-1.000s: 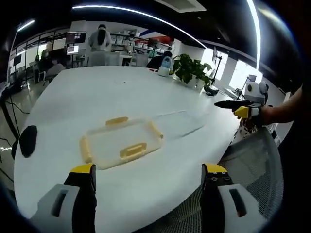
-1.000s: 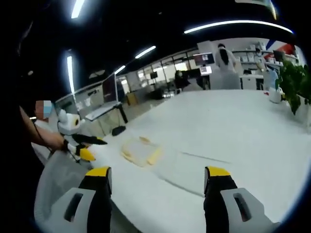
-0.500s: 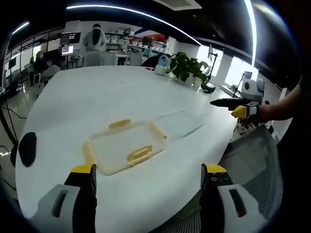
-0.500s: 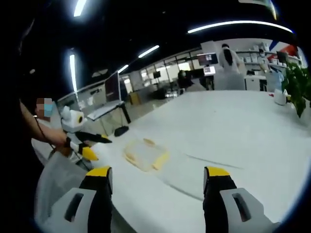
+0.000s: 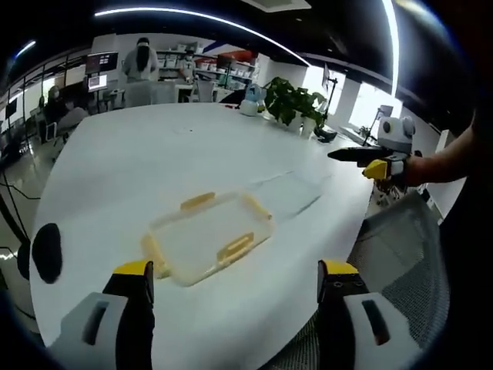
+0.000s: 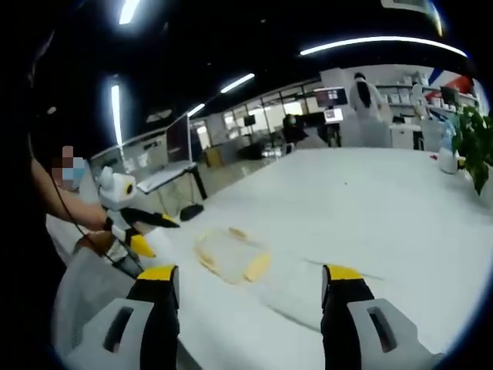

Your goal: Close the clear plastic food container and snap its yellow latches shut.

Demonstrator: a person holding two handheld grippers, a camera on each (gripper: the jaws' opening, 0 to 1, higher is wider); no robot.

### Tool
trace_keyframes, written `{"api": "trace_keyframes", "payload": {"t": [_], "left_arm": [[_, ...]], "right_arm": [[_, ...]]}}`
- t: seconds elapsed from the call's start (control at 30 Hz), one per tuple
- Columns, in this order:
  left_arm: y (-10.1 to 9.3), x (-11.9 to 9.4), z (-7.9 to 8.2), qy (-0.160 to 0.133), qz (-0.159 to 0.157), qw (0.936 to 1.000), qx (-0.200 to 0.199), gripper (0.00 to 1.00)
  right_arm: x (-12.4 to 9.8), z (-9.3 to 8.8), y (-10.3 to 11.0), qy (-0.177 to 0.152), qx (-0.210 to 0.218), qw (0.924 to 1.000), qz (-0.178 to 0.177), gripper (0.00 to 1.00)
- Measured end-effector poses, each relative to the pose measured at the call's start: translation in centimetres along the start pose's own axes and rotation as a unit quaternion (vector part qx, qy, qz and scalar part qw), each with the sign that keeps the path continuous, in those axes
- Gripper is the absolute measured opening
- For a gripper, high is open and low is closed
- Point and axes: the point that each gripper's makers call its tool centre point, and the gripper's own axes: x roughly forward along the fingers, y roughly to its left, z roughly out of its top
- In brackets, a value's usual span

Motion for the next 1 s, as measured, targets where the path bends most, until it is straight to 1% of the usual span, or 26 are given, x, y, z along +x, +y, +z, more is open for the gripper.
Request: {"api": "trace_keyframes", "payload": {"t": [0.53, 0.83, 1.0], "left_arm": [[1.6, 0.0, -0.1, 0.018, -0.023, 0.9994, 0.020, 0.88], [2.6, 0.1, -0.5, 0.034, -0.036, 0.9980, 0.039, 0.88], [3.2, 0.1, -0.7, 0.043, -0.041, 0.9971, 0.048, 0.88]], "right_arm": [[1.9, 0.6, 0.6, 0.000, -0.013, 0.9999, 0.000, 0.74], [3.2, 0.3, 1.5, 0.012, -0.032, 0.9993, 0.016, 0.73], [3.9, 0.9, 1.4, 0.006, -0.026, 0.9995, 0.014, 0.73]]}}
